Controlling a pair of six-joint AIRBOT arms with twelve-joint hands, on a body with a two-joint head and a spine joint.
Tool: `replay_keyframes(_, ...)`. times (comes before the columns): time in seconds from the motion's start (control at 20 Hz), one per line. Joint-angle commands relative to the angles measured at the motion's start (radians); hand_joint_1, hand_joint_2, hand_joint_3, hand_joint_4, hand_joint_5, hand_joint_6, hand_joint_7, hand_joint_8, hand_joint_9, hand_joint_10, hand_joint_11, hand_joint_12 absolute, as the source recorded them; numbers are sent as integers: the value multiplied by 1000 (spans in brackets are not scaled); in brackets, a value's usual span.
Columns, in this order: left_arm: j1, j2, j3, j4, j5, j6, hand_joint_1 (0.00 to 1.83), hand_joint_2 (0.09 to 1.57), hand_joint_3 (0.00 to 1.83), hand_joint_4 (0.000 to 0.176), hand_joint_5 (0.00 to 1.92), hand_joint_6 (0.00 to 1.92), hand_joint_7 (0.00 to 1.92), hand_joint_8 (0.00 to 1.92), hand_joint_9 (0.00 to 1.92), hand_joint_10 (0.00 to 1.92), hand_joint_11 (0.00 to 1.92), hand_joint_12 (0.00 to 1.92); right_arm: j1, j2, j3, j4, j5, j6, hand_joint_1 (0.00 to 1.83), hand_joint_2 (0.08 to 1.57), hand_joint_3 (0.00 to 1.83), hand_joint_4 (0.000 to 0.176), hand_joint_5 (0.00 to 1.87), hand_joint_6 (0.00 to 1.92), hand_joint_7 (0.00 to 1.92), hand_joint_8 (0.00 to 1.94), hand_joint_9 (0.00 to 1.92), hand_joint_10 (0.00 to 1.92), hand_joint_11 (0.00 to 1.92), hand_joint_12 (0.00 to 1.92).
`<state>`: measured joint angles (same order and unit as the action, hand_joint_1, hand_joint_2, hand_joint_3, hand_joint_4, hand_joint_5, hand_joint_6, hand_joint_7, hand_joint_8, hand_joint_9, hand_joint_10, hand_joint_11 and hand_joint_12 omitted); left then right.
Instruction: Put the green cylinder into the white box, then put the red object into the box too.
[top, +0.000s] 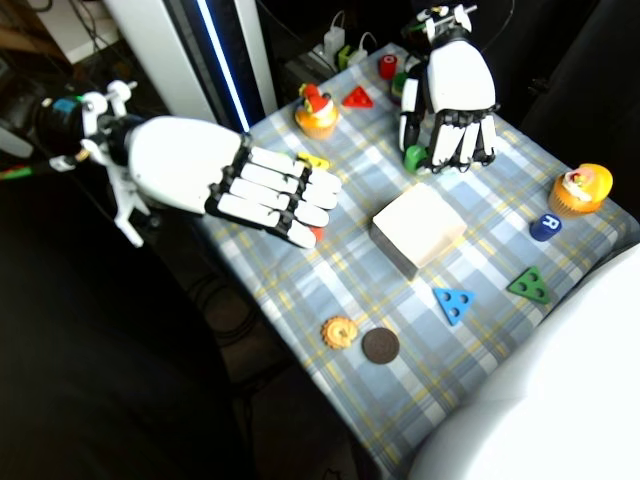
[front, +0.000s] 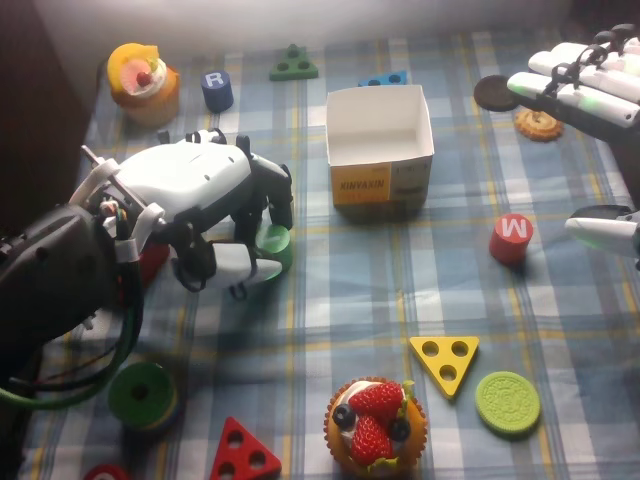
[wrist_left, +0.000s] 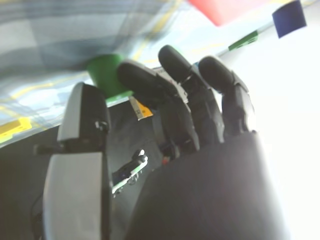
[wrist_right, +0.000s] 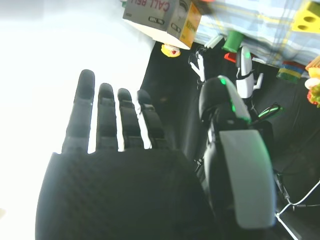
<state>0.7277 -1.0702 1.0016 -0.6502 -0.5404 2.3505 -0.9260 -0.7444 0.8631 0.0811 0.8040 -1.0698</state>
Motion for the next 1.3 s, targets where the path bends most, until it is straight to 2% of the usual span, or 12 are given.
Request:
replay_keyframes(0.0, -12, -6, 3, 28, -72, 4, 1203, 1207, 8, 0, 773, 1124, 852, 1434, 458, 1435, 0, 1921, 6, -2, 5, 4, 125, 9, 402, 1303, 1, 0, 0, 0, 0, 0, 24, 22, 0, 595)
replay_keyframes(0.2, -20, 35, -52, 76, -142, 5, 1210, 1223, 0, 0, 774, 1100, 812, 1523, 382, 1735, 0, 1921, 5, -2, 5, 4, 132, 13, 400, 1297, 0, 0, 0, 0, 0, 0, 0, 18, 0, 692)
replay_keyframes(0.25, -25, 49, -68, 92, -161, 5, 1213, 1224, 0, 0, 776, 1094, 807, 1534, 367, 1735, 0, 1921, 5, -1, 5, 4, 134, 15, 389, 1295, 0, 0, 0, 0, 0, 0, 0, 23, 0, 650)
replay_keyframes(0.3, -36, 66, -88, 118, -183, 5, 1215, 1212, 0, 0, 781, 1095, 845, 1472, 447, 1684, 0, 1921, 5, 0, 5, 4, 134, 16, 380, 1304, 0, 0, 0, 0, 0, 0, 0, 0, 0, 398)
replay_keyframes(0.4, -51, 79, -105, 150, -205, 5, 1216, 1209, 0, 0, 777, 1106, 859, 1448, 486, 1698, 0, 1921, 5, 0, 5, 4, 134, 16, 377, 1303, 0, 0, 0, 0, 0, 0, 4, 2, 0, 372)
replay_keyframes(0.5, -74, 91, -120, 183, -224, 4, 1208, 1231, 4, 0, 766, 1086, 791, 1588, 511, 1910, 3, 1921, 5, 0, 5, 4, 137, 16, 377, 1307, 2, 0, 0, 0, 0, 0, 1, 0, 0, 364)
replay_keyframes(0.6, -94, 98, -130, 211, -239, 3, 1206, 1237, 2, 0, 760, 1084, 779, 1612, 453, 1921, 0, 1921, 5, 0, 5, 4, 140, 18, 382, 1314, 1, 0, 0, 0, 0, 0, 0, 0, 0, 176)
replay_keyframes(0.65, -108, 98, -131, 220, -247, 2, 1200, 1236, 2, 0, 742, 1280, 761, 1469, 457, 1921, 0, 1921, 5, 0, 5, 4, 142, 18, 382, 1315, 1, 0, 0, 0, 0, 0, 0, 0, 0, 105)
replay_keyframes(0.7, -120, 97, -130, 228, -253, 0, 1207, 1234, 0, 0, 765, 1111, 777, 1577, 410, 1921, 0, 1921, 5, 0, 5, 5, 143, 18, 381, 1315, 0, 0, 0, 0, 0, 0, 0, 0, 0, 91)
replay_keyframes(0.95, -215, 32, -61, 210, -233, 0, 1229, 1163, 0, 0, 857, 1027, 941, 1276, 489, 1647, 0, 1921, 5, -1, 6, 10, 156, 18, 391, 1312, 0, 0, 0, 0, 0, 0, 0, 0, 1, 28)
replay_keyframes(1.05, -252, -10, -16, 188, -208, 0, 1244, 1164, 0, 0, 871, 964, 925, 1350, 495, 1633, 0, 1921, 5, -2, 6, 10, 159, 18, 383, 1314, 0, 0, 0, 0, 0, 0, 0, 0, 0, 32)
replay_keyframes(1.25, -303, -89, 76, 139, -140, 0, 1219, 1151, 0, 0, 884, 1027, 952, 1213, 445, 1396, 0, 1921, 6, -10, 10, 10, 159, 18, 398, 1313, 0, 0, 0, 0, 0, 0, 0, 0, 0, 71)
